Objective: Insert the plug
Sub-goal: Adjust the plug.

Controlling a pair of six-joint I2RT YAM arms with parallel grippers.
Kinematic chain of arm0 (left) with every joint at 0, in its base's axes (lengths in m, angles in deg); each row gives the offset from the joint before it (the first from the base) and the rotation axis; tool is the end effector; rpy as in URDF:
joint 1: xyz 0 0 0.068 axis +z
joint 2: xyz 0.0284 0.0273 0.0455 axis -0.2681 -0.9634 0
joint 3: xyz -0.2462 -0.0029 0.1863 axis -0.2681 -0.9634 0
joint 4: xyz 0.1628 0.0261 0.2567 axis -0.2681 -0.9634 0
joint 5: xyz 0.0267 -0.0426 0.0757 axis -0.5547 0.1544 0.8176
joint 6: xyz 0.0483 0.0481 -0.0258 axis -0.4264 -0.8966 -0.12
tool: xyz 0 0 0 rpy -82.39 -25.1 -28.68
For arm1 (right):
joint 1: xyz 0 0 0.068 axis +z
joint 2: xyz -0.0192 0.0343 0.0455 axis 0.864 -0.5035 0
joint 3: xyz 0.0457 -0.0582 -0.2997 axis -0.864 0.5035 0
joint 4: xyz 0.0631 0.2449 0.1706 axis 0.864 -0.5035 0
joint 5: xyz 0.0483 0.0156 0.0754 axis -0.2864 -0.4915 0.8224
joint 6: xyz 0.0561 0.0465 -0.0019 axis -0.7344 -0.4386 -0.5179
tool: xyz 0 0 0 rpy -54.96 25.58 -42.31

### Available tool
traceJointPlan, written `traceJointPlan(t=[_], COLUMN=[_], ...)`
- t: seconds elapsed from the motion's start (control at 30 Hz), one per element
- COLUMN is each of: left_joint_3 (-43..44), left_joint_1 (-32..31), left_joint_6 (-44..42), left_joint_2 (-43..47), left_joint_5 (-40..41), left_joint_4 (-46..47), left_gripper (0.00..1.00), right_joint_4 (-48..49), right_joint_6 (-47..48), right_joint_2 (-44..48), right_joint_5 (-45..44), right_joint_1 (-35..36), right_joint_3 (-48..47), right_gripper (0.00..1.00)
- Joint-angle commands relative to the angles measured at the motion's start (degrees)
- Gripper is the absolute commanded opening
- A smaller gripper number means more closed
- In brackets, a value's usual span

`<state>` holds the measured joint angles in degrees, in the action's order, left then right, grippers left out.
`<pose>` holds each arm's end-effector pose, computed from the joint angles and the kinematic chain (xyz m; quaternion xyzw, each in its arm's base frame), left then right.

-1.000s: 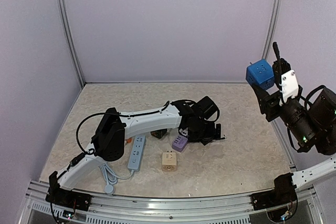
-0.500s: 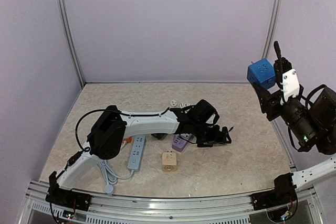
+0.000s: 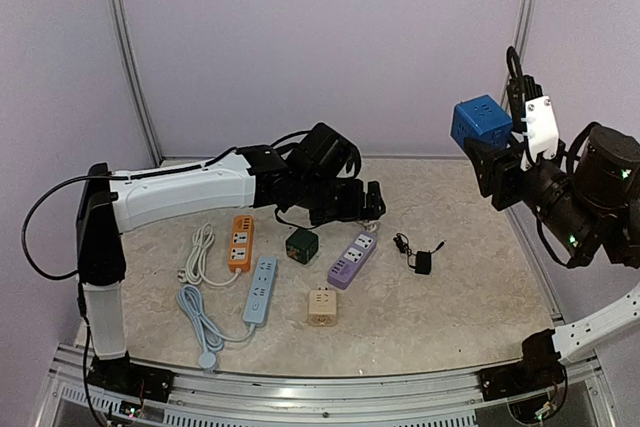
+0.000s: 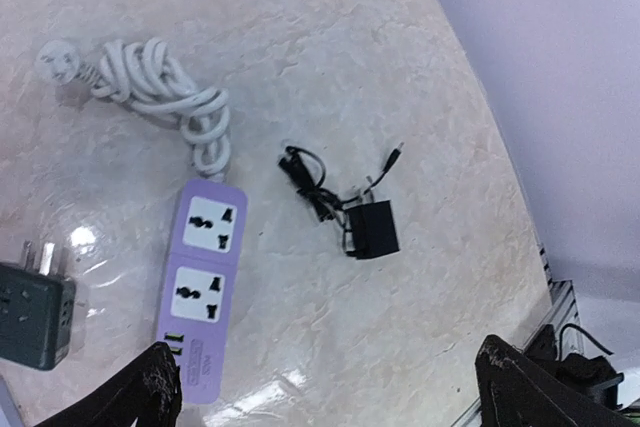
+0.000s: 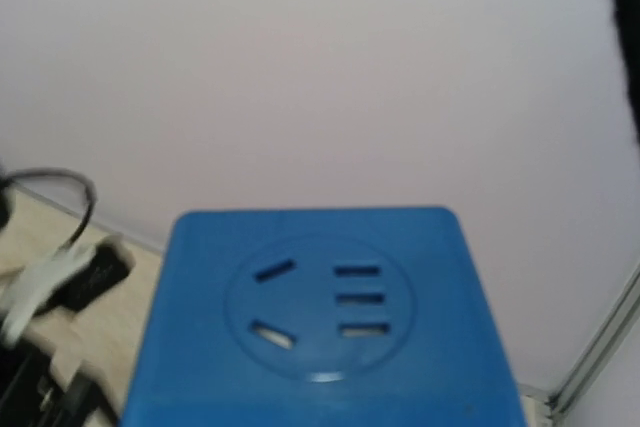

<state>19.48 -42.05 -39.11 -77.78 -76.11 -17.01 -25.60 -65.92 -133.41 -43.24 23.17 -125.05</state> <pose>0.2975 -0.4651 0.3047 0.1192 0.8989 -0.3114 0.2842 0.0782 0.1753 0.4739 -0.1487 0.6896 0.0382 0.7077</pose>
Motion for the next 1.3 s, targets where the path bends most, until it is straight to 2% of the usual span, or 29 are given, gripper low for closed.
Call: traceJointPlan(t=[0.0,0.07,0.17,0.3,0.43,0.47,0.53,0.67,0.83,1.0,1.1,1.2,1.27], left_joint_3=[-10.48,-14.57,-19.59,-23.40,-25.12,-25.38,-25.99,-28.81,-35.71,-42.95,-41.01,-38.27,-39.77], left_joint_1=[0.85,1.98,3.68,4.47,4.49,4.48,4.45,4.49,3.88,-2.84,-5.94,-7.47,-9.02], left_joint_6=[-0.04,0.92,1.95,1.76,1.53,1.53,1.59,-0.56,-9.85,-33.94,-42.11,-49.42,-53.57], left_joint_2=[4.03,6.83,10.17,12.52,13.39,13.52,13.80,15.32,21.58,28.42,27.82,24.87,24.23], left_joint_5=[6.48,6.93,6.70,8.24,8.79,8.58,8.42,6.41,4.02,10.05,12.99,7.37,3.66], left_joint_4=[-4.69,-4.08,-2.68,-1.03,-0.32,-0.18,-0.21,3.57,16.01,33.07,34.74,34.47,38.98], left_gripper=[0.99,0.99,0.99,0.99,0.99,0.99,0.99,0.99,0.99,0.99,0.99,0.99,0.99], right_joint_4=[-17.55,-23.97,-27.41,-27.54,-27.82,-28.05,-29.04,-35.19,-34.14,-33.13,-32.82,-32.68,-32.83], right_joint_6=[-22.12,-27.18,-28.73,-27.32,-24.92,-24.06,-22.90,-17.29,-15.25,-15.10,-15.38,-14.84,-14.86], right_joint_2=[-4.61,-7.85,-11.82,-15.69,-20.50,-22.52,-25.37,-33.90,-36.35,-34.75,-34.97,-34.54,-33.60], right_joint_5=[6.84,15.61,32.00,51.51,75.13,82.13,89.99,95.32,102.39,105.94,106.90,107.36,107.37], right_joint_1=[-4.72,-10.81,-21.88,-36.39,-52.08,-54.96,-59.35,-60.22,-58.77,-56.79,-55.16,-52.28,-51.30], right_joint_3=[-9.15,-13.05,-15.70,-15.83,-15.51,-15.47,-15.79,-18.82,-17.55,-17.01,-15.67,-14.90,-14.56], right_gripper=[0.00,0.00,0.00,0.00,0.00,0.00,0.00,0.00,0.00,0.00,0.00,0.00,0.00])
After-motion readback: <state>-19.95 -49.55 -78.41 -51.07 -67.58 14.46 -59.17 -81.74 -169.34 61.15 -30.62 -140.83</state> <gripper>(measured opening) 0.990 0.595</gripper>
